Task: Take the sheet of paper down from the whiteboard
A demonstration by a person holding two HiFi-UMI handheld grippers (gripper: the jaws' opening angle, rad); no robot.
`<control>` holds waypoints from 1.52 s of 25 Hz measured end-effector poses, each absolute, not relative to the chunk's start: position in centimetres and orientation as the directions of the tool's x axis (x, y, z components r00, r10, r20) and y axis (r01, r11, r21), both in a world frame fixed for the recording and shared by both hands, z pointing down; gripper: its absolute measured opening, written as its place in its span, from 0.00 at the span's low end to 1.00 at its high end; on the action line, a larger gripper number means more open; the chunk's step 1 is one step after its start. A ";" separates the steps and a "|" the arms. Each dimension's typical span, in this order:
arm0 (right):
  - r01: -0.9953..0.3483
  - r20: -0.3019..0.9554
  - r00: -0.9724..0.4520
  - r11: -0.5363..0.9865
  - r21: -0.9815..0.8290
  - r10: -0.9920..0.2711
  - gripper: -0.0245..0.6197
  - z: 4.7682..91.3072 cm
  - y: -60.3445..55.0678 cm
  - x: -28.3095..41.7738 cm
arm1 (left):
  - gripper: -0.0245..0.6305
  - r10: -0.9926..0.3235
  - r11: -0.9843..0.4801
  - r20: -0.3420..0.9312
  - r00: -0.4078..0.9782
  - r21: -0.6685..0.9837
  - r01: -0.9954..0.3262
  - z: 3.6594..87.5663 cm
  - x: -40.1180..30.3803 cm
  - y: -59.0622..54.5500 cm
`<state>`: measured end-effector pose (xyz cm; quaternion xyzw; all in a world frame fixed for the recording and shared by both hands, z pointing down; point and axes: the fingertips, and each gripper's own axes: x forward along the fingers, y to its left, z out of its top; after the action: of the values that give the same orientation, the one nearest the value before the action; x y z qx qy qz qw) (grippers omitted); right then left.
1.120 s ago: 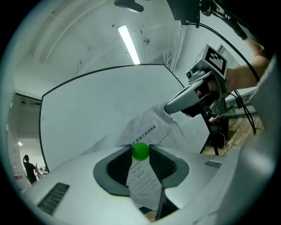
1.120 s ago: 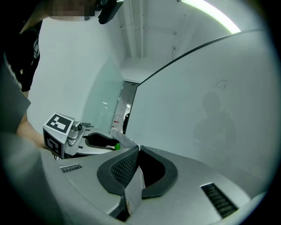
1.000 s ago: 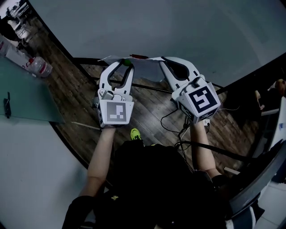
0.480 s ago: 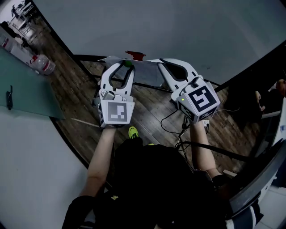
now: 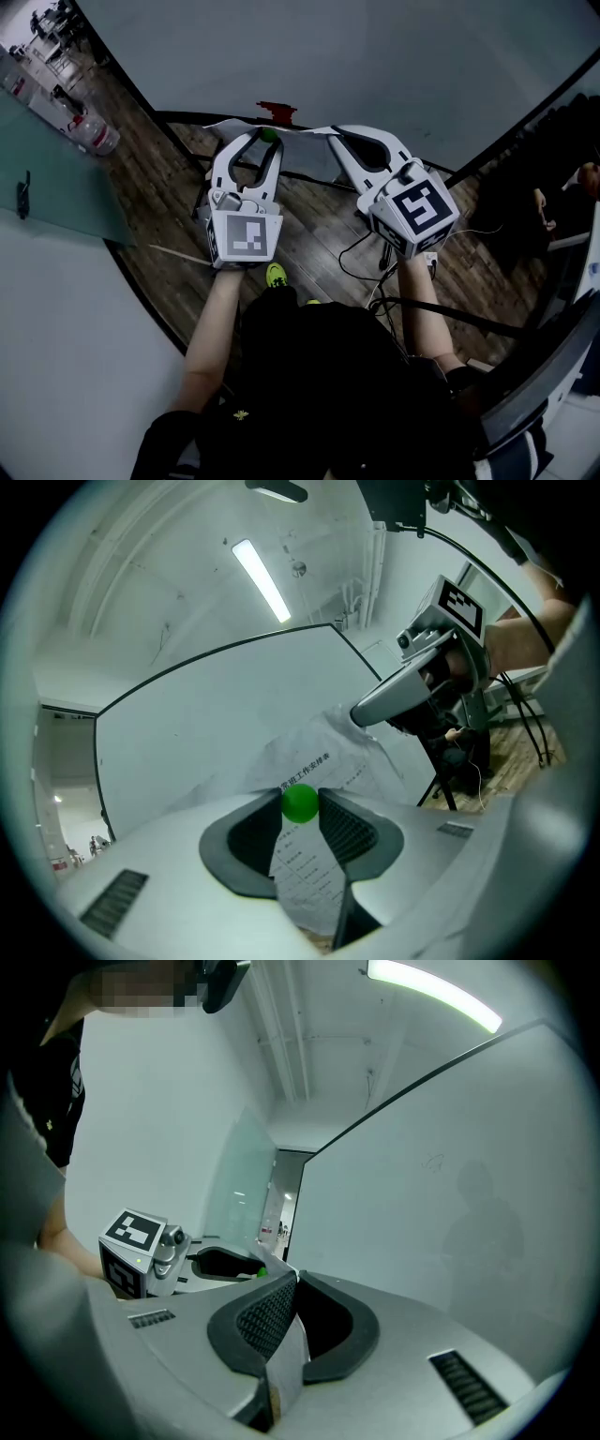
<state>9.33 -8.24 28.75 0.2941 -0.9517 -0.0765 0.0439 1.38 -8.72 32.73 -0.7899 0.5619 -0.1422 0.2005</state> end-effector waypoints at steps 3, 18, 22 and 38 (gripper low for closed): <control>-0.538 0.027 -0.836 0.828 0.159 -0.549 0.06 28.6 -7.3 9.7 | 0.25 -0.948 -0.278 -0.004 0.319 -0.478 -0.833 32.4 1.8 -7.8; -0.490 0.011 -0.869 0.864 0.116 -0.495 0.07 28.5 -2.8 11.4 | 0.24 -0.962 -0.227 -0.024 0.273 -0.493 -0.840 31.7 3.2 -3.2; -0.474 -0.001 -0.879 0.873 0.111 -0.477 0.07 28.3 -2.2 11.8 | 0.24 -0.965 -0.219 -0.020 0.263 -0.496 -0.841 31.8 3.8 -2.6; -0.453 -0.008 -0.890 0.885 0.105 -0.455 0.06 28.1 -0.8 12.1 | 0.24 -0.955 -0.254 -0.001 0.296 -0.513 -0.820 31.7 5.1 -1.7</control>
<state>12.08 -0.79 28.07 0.2339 -0.9708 -0.0520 0.0086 5.09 -1.73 31.65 -0.7759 0.5719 -0.1577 0.2144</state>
